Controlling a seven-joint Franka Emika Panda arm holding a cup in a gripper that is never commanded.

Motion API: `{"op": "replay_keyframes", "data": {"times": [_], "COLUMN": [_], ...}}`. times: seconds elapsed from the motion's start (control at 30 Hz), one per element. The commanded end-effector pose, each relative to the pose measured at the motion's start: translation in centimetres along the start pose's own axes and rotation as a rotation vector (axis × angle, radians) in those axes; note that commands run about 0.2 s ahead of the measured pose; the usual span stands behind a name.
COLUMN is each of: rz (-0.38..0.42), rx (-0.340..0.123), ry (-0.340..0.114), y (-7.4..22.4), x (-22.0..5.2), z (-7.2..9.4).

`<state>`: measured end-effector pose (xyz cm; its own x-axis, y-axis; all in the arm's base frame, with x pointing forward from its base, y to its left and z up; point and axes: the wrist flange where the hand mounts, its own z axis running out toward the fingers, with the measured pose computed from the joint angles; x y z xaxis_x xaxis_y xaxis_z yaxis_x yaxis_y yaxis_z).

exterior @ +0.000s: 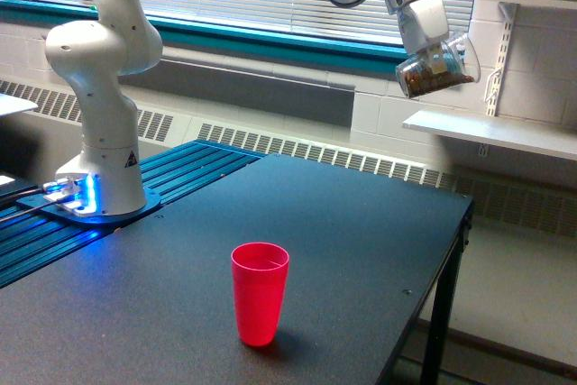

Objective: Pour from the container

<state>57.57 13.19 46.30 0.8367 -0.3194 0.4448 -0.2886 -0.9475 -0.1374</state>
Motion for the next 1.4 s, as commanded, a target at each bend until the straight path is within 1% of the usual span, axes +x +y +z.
{"op": "replay_keyframes", "data": {"times": [0.03, 0.1, 0.17, 0.2, 0.27, 0.37, 0.43, 0.5, 0.67, 0.73, 0.83, 0.93, 1.1, 1.4], "rz": [-0.041, -0.042, -0.051, -0.049, -0.043, -0.036, -0.027, -0.02, -0.001, 0.016, 0.032, 0.066, 0.097, 0.171], "rx": [0.031, 0.028, -0.004, -0.01, 0.0, -0.021, -0.027, -0.046, -0.078, -0.084, -0.109, -0.12, -0.155, -0.206], "ry": [-0.001, -0.001, 0.003, 0.006, 0.005, 0.014, 0.018, 0.024, 0.035, 0.037, 0.039, 0.038, 0.039, 0.039], "y": [-3.2, -3.2, -2.9, -2.9, -3.0, -2.7, -2.5, -2.2, -1.2, -0.7, 0.2, 1.0, 2.4, 4.8], "x": [-1.6, -1.6, -2.0, -2.1, -2.0, -2.2, -2.2, -2.4, -2.8, -2.8, -3.0, -2.9, -3.3, -4.0], "z": [-0.9, -0.8, -0.3, -0.2, -0.3, 0.0, 0.1, 0.4, 0.9, 0.9, 1.2, 1.3, 1.7, 1.9]}}
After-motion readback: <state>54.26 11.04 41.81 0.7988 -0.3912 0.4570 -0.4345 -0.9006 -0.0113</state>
